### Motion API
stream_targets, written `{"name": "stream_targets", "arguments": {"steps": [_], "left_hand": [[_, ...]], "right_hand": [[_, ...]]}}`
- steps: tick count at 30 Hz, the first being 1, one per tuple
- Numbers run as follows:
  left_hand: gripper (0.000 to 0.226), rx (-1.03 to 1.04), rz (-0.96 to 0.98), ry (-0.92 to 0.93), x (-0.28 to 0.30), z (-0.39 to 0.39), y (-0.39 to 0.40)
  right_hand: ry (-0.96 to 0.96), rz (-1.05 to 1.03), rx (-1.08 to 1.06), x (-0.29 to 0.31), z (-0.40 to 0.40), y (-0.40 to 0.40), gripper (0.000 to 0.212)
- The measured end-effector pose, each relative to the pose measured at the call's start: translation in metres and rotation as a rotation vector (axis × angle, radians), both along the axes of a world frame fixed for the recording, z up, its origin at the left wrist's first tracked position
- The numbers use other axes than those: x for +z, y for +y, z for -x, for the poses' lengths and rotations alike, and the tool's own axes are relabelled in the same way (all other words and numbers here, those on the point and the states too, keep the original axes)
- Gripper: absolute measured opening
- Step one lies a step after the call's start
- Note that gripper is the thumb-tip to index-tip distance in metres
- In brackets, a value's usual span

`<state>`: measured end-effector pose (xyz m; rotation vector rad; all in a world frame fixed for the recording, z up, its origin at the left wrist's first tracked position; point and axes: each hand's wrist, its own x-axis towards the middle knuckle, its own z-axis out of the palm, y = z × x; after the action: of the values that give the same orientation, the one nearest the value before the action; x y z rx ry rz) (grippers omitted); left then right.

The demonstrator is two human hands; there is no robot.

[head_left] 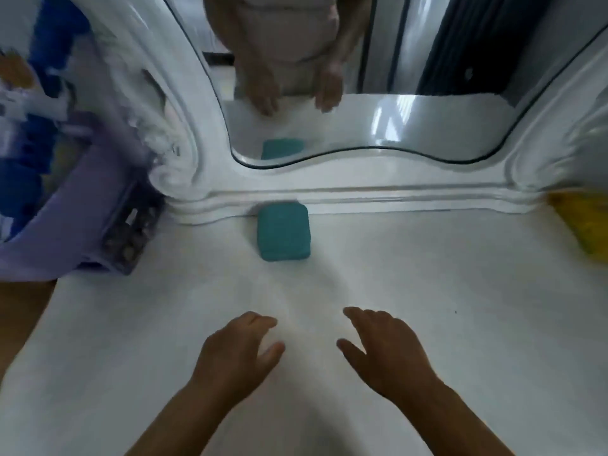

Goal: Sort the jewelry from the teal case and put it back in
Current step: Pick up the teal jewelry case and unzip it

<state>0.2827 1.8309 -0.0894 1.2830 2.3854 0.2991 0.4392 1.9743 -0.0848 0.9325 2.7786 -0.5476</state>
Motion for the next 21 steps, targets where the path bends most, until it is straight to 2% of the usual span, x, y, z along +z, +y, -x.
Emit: {"name": "stream_targets", "arguments": {"steps": [6, 11, 16, 21], "left_hand": [[0.047, 0.131, 0.023, -0.040, -0.006, -0.048, 0.066], [0.047, 0.149, 0.024, -0.031, -0.027, -0.077, 0.086], [0.044, 0.123, -0.070, 0.013, -0.052, -0.091, 0.087], [0.038, 0.000, -0.217, 0.172, -0.078, -0.092, 0.079]], "right_hand": [[0.025, 0.088, 0.133, -0.006, -0.029, 0.072, 0.050], [0.020, 0.136, 0.162, -0.027, -0.053, 0.080, 0.046], [0.137, 0.023, 0.100, -0.047, -0.079, 0.079, 0.042], [0.290, -0.059, 0.066, -0.077, -0.098, 0.073, 0.046]]}}
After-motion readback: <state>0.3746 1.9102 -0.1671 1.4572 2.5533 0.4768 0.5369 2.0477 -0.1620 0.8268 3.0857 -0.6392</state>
